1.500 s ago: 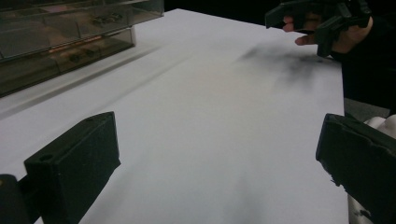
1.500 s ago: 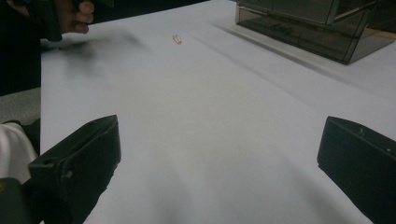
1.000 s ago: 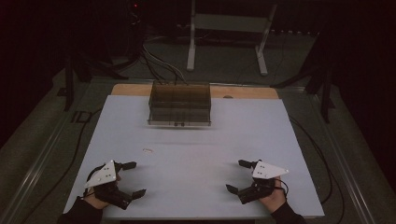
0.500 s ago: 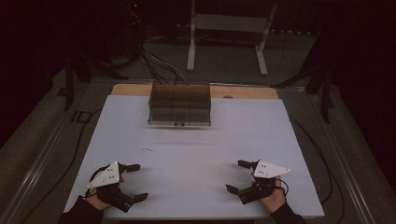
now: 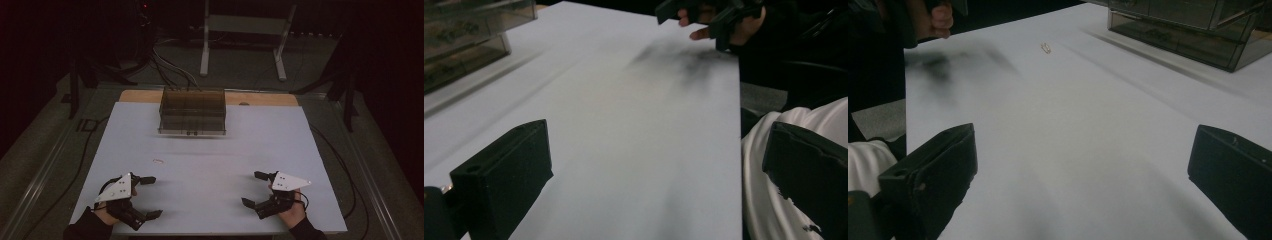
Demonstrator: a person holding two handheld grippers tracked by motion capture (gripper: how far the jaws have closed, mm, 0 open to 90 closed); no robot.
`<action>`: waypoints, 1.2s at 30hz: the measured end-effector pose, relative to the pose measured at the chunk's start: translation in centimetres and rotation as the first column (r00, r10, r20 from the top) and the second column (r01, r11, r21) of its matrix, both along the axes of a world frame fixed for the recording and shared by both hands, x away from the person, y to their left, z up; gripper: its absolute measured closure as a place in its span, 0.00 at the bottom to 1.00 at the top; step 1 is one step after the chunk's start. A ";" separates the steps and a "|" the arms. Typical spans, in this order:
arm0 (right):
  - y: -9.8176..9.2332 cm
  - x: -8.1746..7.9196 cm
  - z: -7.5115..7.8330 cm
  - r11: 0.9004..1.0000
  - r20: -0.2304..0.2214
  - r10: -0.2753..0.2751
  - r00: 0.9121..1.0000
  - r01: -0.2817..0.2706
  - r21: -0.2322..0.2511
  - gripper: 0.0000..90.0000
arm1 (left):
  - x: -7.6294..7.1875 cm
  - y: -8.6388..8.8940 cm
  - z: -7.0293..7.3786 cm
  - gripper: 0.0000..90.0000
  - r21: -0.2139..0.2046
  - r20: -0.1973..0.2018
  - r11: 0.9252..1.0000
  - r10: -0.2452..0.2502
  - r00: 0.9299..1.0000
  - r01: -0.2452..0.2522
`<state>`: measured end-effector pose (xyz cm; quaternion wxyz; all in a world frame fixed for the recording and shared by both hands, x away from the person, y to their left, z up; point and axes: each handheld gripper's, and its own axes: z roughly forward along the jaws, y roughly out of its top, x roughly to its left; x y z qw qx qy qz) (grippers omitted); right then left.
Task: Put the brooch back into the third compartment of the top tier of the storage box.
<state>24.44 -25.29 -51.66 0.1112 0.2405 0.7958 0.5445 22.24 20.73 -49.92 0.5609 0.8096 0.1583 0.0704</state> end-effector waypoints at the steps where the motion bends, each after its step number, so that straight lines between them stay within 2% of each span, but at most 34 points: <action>1: 0.0 0.0 0.0 1.000 0.000 -0.001 1.000 0.001 -0.001 0.00 | 0.0 0.0 0.1 0.01 -0.004 0.000 1.000 -0.002 1.000 0.002; 18: -0.1 0.0 0.1 1.000 0.004 -0.006 1.000 0.006 0.004 0.00 | 1.1 -0.2 1.8 0.01 -0.015 0.025 1.000 -0.002 1.000 0.002; 24: -0.1 0.0 0.1 1.000 0.002 -0.006 1.000 0.006 0.007 0.00 | 1.8 -0.1 2.6 0.01 -0.023 0.049 0.999 0.030 0.998 -0.029; 31: 0.0 0.0 0.1 1.000 0.000 -0.006 1.000 0.006 0.006 0.00 | 3.0 0.1 3.2 0.01 -0.038 0.047 0.997 0.065 0.997 -0.064; 36: -0.1 0.0 0.1 1.000 0.002 -0.007 1.000 0.007 0.008 0.00 | 3.8 -0.2 3.4 0.01 -0.018 0.055 0.996 0.093 0.994 -0.092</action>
